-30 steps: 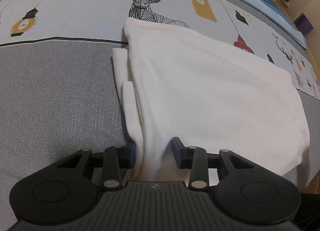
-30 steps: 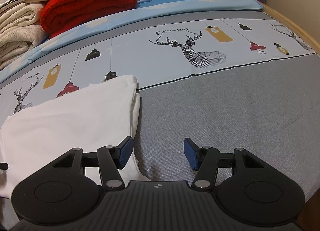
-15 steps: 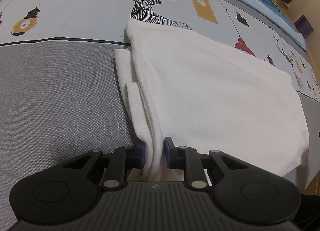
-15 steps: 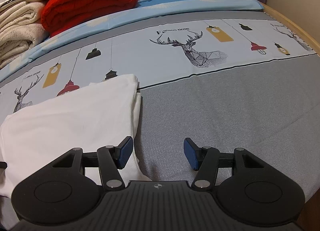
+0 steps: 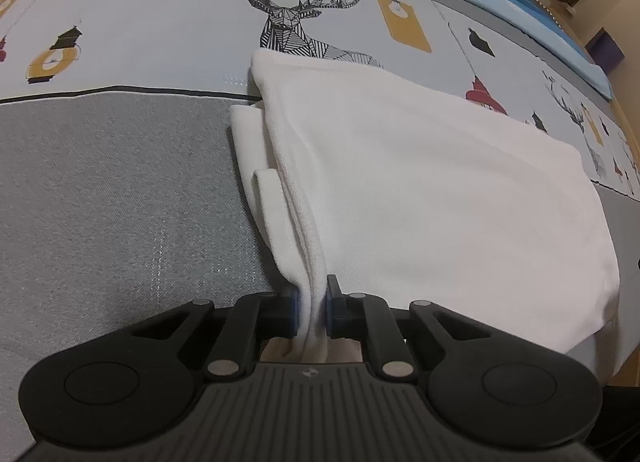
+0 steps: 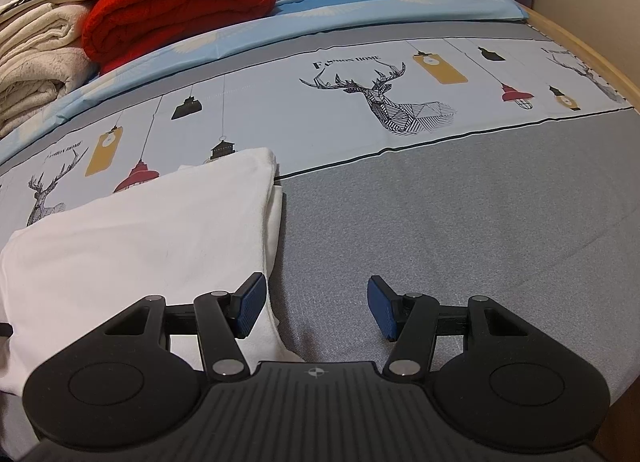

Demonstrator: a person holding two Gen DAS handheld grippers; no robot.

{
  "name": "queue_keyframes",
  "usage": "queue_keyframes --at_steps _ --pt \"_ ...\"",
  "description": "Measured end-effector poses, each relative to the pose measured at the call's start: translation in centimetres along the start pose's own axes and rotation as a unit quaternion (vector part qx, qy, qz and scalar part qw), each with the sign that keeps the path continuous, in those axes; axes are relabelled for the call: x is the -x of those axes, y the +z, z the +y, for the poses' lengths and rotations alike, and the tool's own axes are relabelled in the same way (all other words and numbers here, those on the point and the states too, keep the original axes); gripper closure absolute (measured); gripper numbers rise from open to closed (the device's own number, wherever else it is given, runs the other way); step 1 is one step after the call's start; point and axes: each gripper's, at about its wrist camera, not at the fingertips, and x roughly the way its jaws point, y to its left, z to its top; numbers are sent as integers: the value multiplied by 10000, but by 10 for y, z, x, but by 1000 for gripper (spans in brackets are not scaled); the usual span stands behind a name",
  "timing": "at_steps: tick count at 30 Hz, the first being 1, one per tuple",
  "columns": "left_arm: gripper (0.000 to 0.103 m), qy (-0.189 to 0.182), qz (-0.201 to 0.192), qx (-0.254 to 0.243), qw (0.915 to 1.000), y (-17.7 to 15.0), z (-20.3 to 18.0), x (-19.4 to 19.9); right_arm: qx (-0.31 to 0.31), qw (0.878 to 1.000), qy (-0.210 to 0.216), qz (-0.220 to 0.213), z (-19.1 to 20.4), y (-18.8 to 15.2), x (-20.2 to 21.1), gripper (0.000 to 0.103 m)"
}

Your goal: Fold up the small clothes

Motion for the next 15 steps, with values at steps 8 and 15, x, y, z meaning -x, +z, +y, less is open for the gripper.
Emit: queue_keyframes --at_steps 8,15 --pt "90 765 -171 -149 9968 -4 7 15 130 9999 104 13 17 1 -3 45" --pt "90 1265 -226 -404 9909 -4 15 18 232 9996 155 31 29 1 -6 45"
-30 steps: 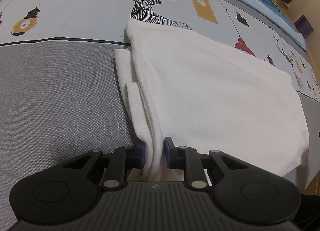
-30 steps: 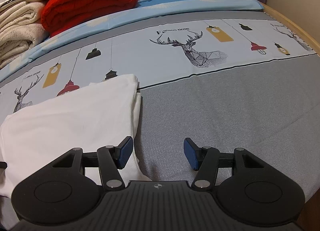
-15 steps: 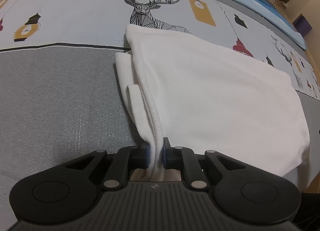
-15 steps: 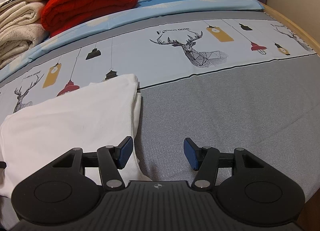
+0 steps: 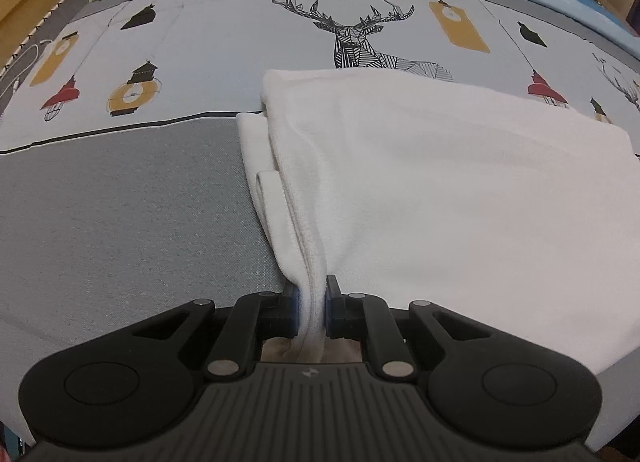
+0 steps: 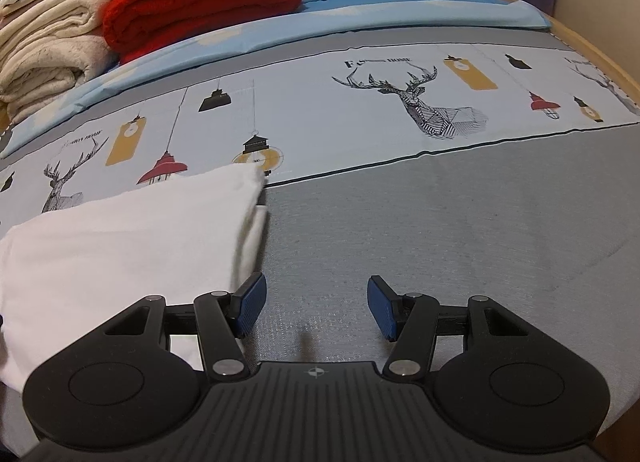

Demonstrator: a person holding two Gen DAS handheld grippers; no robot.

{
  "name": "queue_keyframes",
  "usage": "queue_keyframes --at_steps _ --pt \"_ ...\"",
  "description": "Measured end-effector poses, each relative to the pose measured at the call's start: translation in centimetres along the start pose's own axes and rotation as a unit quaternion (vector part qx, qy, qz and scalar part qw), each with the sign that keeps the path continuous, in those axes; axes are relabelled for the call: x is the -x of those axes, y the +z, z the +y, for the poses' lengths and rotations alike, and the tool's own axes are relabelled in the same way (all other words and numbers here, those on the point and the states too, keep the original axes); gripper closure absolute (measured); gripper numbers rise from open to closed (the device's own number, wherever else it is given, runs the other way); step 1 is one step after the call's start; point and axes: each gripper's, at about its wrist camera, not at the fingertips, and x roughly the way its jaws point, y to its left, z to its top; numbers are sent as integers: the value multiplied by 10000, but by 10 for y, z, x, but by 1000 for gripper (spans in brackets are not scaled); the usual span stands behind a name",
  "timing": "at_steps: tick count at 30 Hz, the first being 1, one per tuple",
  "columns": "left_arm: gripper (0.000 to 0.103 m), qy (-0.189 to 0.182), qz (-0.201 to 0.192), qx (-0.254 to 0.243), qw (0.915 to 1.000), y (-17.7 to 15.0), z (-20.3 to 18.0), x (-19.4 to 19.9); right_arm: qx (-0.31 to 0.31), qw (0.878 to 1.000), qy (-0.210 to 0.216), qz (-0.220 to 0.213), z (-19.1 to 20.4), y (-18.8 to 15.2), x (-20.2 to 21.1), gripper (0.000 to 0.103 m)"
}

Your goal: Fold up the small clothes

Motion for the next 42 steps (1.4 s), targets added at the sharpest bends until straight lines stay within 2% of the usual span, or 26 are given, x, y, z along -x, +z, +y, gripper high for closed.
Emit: queue_keyframes --at_steps 10,17,21,27,37,42 --pt "91 58 -73 -12 10000 3 -7 4 -65 10000 -54 -1 -7 1 0 45" --pt "91 -29 -229 50 9997 9 -12 9 -102 9999 -64 -19 -11 1 2 45" --pt "91 -199 -400 107 9989 11 -16 18 -131 9999 -54 -25 -13 2 2 45" --pt "92 -682 -763 163 9946 16 -27 39 -140 9999 -9 -66 -11 3 5 45" --pt "92 -1645 -1117 232 9798 26 -69 60 -120 9998 92 -154 -9 6 8 45" --pt "92 -2253 -1196 194 9667 31 -98 65 -176 9997 83 -171 -11 9 7 45"
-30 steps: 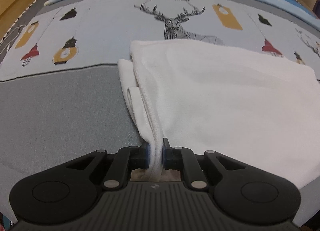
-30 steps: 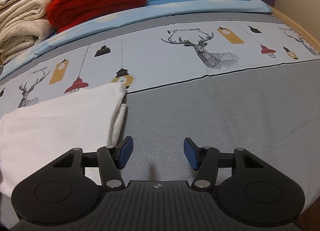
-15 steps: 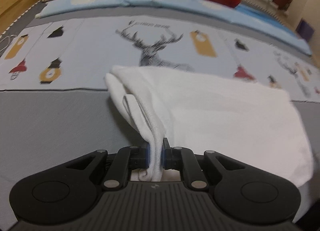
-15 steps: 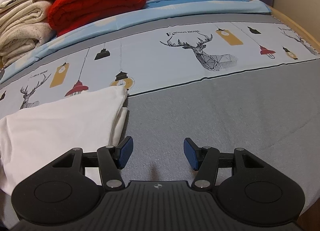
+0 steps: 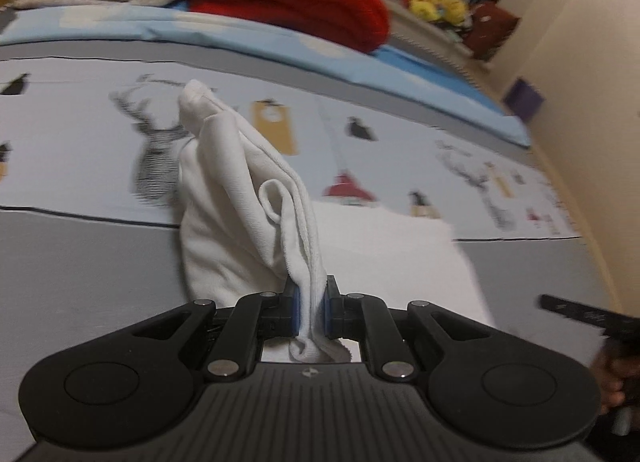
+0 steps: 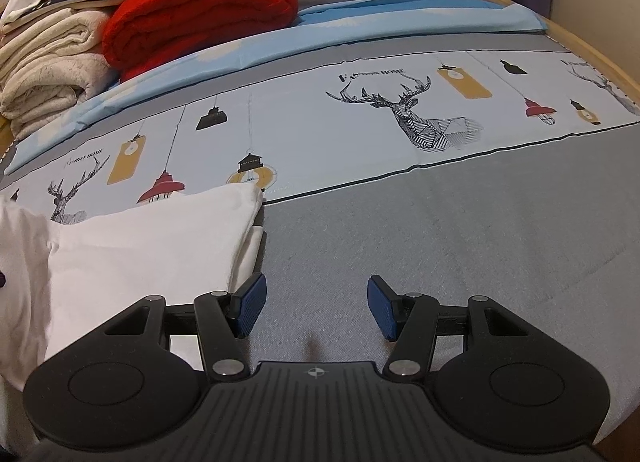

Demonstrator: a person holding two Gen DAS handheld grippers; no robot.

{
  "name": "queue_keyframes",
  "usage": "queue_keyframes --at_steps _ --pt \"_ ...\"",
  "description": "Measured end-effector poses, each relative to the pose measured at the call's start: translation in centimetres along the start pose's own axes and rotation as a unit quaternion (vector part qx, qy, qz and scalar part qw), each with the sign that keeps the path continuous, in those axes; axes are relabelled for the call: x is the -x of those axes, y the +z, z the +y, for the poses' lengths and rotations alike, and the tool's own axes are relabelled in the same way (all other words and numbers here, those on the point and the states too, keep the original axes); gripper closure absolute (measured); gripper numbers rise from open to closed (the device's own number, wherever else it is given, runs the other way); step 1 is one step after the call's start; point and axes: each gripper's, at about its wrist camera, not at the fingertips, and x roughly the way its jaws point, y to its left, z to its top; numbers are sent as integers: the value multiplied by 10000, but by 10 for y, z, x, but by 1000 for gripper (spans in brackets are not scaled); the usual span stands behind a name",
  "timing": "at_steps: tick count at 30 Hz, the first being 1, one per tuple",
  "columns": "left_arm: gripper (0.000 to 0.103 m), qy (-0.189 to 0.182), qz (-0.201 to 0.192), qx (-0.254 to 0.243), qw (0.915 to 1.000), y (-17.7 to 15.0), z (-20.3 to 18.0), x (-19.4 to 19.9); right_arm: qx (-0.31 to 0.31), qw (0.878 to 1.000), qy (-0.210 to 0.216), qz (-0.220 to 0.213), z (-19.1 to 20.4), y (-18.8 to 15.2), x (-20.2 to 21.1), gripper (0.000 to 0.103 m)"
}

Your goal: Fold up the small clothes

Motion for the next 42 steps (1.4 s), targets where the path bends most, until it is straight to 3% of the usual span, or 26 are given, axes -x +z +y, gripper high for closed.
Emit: queue_keyframes --at_steps 7,14,16,17,18,19,22,24,28,32,35,36,37,38,40,42 --pt "92 -995 163 -79 9949 -5 -57 -26 -37 10000 -66 -23 -4 1 0 45" --pt "89 -2150 264 -55 9762 -18 -127 -67 -188 9998 -29 -80 -9 2 2 45" --pt "78 -2347 341 127 9714 -20 -137 -79 -265 9996 16 -137 -9 3 3 45" --pt "64 -2576 452 296 9647 -19 -138 -84 -305 9994 55 -178 -8 4 4 45" --pt "55 -2780 491 462 9582 -17 -134 -86 -346 9991 115 -233 -7 4 5 45" --pt "55 -2830 391 629 9563 -14 -129 -85 -381 9987 177 -285 -6 5 6 45" --pt "56 -2447 9 910 9653 -4 -103 -73 -513 9972 391 -387 -1 7 8 45" --pt "56 -2055 -10 913 9744 0 -85 -68 -579 9957 594 -418 3 9 7 45" --pt "56 -1487 393 538 9866 -5 -75 -70 -541 9946 869 -145 18 13 -8 45" --pt "56 -1057 803 68 9911 -15 -66 -76 -639 9934 894 331 34 17 -38 45" --pt "45 -736 1057 -39 9917 -21 -54 -82 -899 9907 831 593 41 18 -58 48" --pt "41 -642 1136 -52 9914 -22 -51 -84 -978 9895 843 642 44 17 -65 55" --pt "41 -547 1226 -93 9909 -26 -48 -87 -996 9891 869 652 46 17 -69 92" --pt "41 -507 1284 -134 9903 -27 -48 -91 -934 9898 870 632 50 18 -70 100" --pt "41 -551 1366 -206 9889 -32 -42 -87 -837 9921 929 94 54 24 -55 100" --pt "40 -649 1480 -359 9862 -35 -48 -94 -853 9861 1288 -611 51 32 -32 100"
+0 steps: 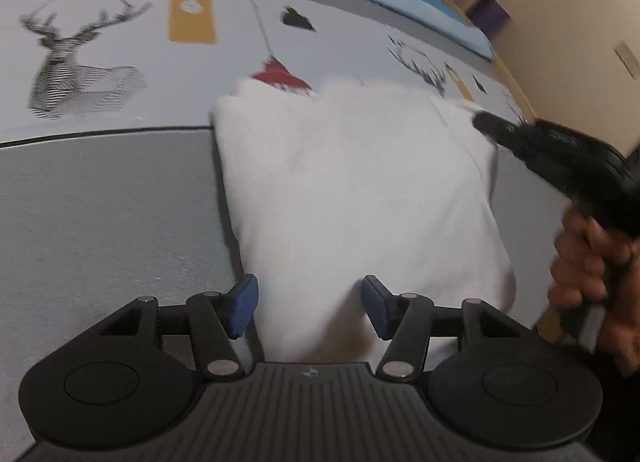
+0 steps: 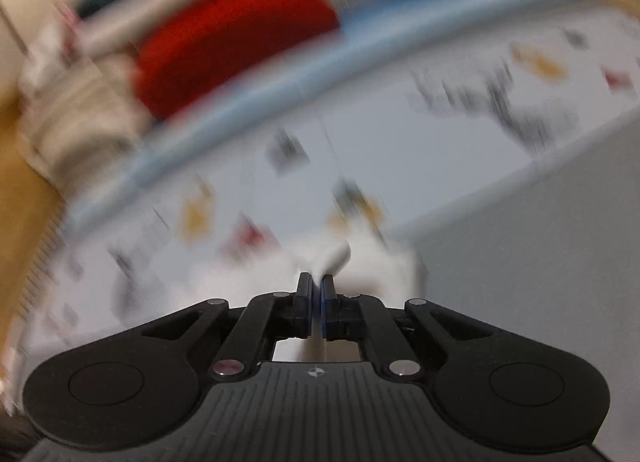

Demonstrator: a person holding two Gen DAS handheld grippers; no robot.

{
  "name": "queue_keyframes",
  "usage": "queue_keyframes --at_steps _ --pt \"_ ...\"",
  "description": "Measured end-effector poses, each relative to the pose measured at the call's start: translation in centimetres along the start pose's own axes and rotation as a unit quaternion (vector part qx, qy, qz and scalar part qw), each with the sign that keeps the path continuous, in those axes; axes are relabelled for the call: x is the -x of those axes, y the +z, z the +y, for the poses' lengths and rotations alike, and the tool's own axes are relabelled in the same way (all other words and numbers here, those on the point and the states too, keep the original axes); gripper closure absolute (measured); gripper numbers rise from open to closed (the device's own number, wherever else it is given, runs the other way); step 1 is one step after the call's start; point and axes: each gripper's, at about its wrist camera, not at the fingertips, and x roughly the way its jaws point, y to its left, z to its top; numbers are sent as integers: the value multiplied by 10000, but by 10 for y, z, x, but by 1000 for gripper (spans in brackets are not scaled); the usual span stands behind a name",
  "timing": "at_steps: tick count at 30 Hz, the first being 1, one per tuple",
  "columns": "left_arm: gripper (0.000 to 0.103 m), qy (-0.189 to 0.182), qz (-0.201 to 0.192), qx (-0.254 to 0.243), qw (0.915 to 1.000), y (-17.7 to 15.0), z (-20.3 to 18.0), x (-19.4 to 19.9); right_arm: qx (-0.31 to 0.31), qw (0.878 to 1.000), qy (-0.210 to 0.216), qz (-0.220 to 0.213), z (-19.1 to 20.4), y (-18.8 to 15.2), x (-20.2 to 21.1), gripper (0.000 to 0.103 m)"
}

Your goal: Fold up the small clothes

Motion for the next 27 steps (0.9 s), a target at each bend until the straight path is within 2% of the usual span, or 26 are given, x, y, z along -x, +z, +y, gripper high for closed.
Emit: queue_keyframes --at_steps 1,2,4,5,7,9,10,11,13,15,19,21,22,24,26,27 --pt "40 -20 87 -108 9999 0 -3 -4 111 9998 12 -181 1 3 5 100" --pt "40 39 198 -241 9995 -1 -7 -11 276 9992 -269 -139 0 3 2 100" --pt "39 312 418 -508 9973 -5 -13 -22 436 9929 -1029 405 -9 -3 -16 99" --pt "39 403 521 -592 9961 -6 -14 -28 340 9911 -1100 666 -15 -6 -22 97" --pt "38 432 579 -619 9955 -5 -14 -32 315 9923 -1033 601 -17 -6 -15 95" --pt "38 381 581 -532 9962 -2 -11 -33 427 9936 -978 370 -16 -3 0 77" --pt "38 352 558 -482 9967 1 -9 -33 384 9951 -853 332 -17 -3 7 58" --pt "38 323 513 -429 9972 2 -7 -33 291 9966 -678 365 -21 -3 13 49" --pt "38 317 399 -336 9981 7 -3 -31 137 9971 -212 717 -29 -4 20 50" --pt "38 314 321 -184 9988 9 -2 -30 87 9912 205 1305 -36 -12 23 50" --pt "38 334 326 157 9988 12 -1 -34 729 9755 422 2034 -33 -33 29 50" --pt "37 375 306 199 9986 13 -5 -35 1028 9666 556 2279 -31 -44 31 69" --pt "37 403 277 196 9986 13 -7 -36 1180 9620 650 2375 -30 -49 34 98" --pt "36 396 240 219 9987 10 -11 -35 1381 9615 812 2234 -28 -51 49 98" --pt "35 342 287 195 9988 7 -11 -35 958 9692 1062 2004 -41 -40 62 98" --pt "32 370 362 128 9986 4 -11 -36 791 9707 1010 2032 -49 -38 62 98"
